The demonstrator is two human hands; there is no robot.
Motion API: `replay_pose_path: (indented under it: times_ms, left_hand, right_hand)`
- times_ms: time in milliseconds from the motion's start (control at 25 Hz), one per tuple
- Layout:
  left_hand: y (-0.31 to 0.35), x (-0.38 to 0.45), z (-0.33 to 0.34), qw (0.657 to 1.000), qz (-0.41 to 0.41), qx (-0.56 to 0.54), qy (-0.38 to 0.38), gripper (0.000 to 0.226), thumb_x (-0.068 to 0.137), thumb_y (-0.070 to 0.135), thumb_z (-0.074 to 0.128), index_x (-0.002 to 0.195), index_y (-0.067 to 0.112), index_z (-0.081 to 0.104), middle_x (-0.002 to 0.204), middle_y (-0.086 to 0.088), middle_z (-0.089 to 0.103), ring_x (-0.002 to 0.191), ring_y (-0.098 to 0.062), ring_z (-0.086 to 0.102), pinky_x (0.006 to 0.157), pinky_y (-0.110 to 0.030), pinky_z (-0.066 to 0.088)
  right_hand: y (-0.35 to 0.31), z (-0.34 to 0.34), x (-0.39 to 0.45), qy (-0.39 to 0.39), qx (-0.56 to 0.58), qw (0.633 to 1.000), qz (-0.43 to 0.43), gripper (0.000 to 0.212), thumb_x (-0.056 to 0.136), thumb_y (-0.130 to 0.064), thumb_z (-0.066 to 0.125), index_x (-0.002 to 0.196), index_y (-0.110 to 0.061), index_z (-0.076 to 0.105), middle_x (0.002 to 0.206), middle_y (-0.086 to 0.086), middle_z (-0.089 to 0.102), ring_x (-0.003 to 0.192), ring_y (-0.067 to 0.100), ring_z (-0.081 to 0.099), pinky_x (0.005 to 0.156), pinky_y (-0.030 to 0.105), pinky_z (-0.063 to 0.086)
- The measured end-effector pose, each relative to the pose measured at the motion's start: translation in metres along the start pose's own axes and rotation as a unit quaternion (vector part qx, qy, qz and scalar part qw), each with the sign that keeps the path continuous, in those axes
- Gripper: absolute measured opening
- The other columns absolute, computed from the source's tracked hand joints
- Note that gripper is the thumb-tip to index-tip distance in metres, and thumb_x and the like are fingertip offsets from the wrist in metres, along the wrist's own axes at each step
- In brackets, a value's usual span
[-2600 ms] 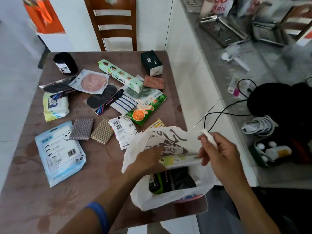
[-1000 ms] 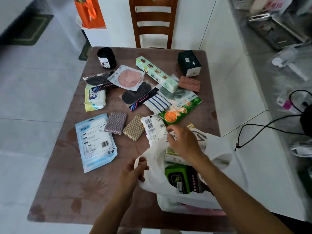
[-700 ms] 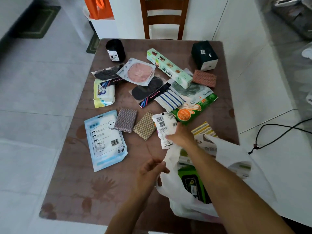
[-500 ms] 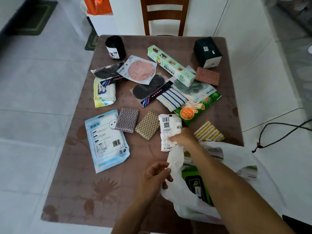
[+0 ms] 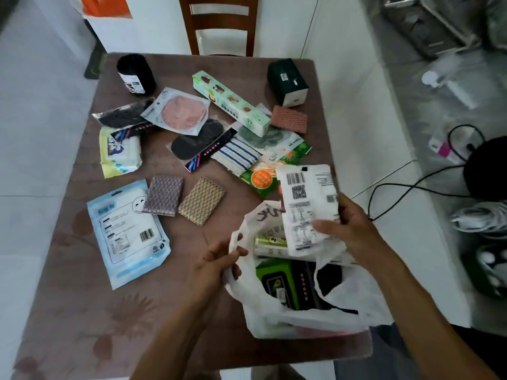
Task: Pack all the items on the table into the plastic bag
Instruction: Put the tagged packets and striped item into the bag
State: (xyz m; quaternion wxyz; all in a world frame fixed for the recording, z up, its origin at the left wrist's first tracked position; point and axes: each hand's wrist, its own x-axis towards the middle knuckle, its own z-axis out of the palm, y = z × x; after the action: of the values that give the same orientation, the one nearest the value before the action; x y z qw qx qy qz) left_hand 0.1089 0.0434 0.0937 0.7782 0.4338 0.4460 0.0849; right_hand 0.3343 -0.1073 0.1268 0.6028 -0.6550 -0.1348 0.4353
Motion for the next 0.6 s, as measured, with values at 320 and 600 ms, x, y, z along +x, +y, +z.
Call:
replay_pose_path:
  times_ms: [320, 600]
  left_hand:
    - [-0.003, -0.009, 0.024, 0.982, 0.057, 0.159, 0.084, 0.040, 0.086, 0.001, 0.063, 0.119, 0.022, 0.063, 0.081, -0.006, 0.069, 0.046, -0.002, 0.053, 0.053, -0.025, 0.047]
    - [-0.015, -0.022, 0.026, 0.983, 0.035, 0.138, 0.111, 0.020, 0.089, 0.017, 0.064, 0.106, 0.026, 0.069, 0.098, -0.007, 0.074, 0.080, -0.025, 0.066, 0.061, -0.036, 0.050]
  right_hand:
    - [0.046, -0.039, -0.008, -0.246, -0.583, 0.763, 0.134, 0.012, 0.082, -0.020, 0.065, 0.093, -0.024, 0.068, 0.097, -0.003, 0.069, 0.087, 0.019, 0.063, 0.069, 0.027, 0.046]
    - [0.031, -0.012, 0.100, 0.059, -0.428, 0.900, 0.060, 0.036, 0.085, -0.024, 0.063, 0.120, -0.018, 0.056, 0.109, -0.005, 0.061, 0.089, 0.016, 0.062, 0.060, 0.022, 0.046]
